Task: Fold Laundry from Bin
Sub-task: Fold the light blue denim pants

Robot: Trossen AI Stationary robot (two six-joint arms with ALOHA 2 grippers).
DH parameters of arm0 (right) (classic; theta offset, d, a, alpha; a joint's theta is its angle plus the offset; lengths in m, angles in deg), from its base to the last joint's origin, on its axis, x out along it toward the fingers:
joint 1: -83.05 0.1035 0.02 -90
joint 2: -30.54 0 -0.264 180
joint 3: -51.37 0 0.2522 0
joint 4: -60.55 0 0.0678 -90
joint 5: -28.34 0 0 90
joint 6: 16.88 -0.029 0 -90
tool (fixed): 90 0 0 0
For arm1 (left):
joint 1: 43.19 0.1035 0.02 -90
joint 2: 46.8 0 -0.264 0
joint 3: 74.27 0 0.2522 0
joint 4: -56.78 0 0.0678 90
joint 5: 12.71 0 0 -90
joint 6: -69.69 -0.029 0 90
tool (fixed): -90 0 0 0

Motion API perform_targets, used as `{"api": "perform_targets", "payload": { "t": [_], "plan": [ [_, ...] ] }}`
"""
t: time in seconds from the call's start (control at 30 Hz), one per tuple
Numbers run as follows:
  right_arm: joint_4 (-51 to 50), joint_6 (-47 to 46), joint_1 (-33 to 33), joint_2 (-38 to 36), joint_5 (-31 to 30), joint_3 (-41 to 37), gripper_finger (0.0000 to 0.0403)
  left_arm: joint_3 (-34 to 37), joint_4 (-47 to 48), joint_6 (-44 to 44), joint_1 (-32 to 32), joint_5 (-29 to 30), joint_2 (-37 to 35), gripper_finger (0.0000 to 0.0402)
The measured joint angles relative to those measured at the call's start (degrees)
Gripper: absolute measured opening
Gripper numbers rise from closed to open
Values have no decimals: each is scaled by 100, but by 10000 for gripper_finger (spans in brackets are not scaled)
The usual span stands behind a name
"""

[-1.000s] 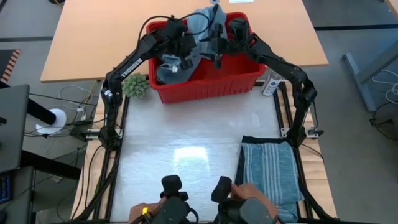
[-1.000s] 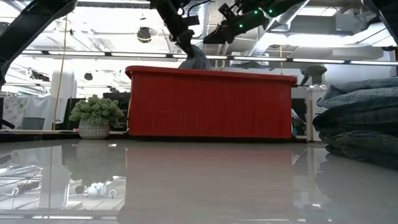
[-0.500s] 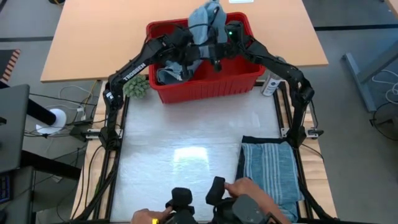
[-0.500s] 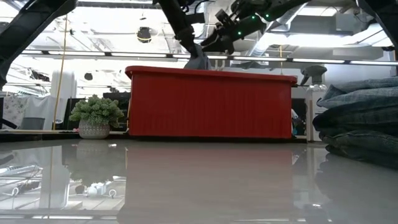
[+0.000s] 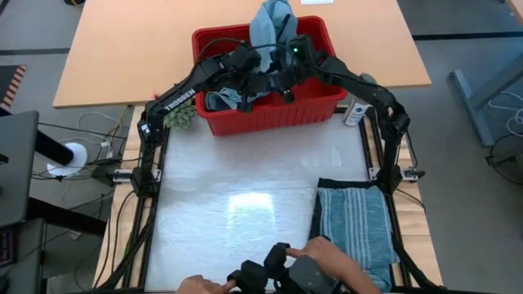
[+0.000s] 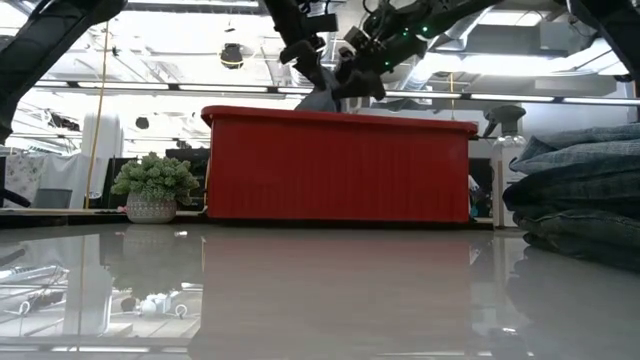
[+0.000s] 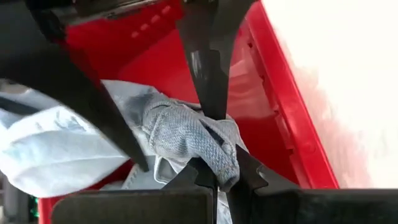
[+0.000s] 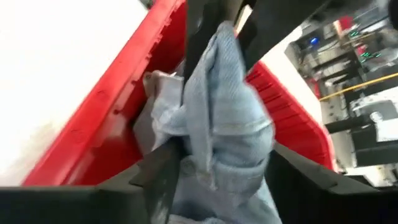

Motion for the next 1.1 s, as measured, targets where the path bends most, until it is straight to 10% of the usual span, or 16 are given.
{"api": "perform_targets", "payload": {
  "t": [0.23,0.5,1.1],
  "plan": [
    [-280,74,80,2,-440,0,50,0,-33,-327,-46,306,2,0],
    [115,-780,-193,-250,-1082,222,51,-16,-971,378,320,1084,-125,4],
    [51,-2212,-1169,-263,-455,962,51,1101,-844,2392,1620,-1644,-402,264]
  ]
}}
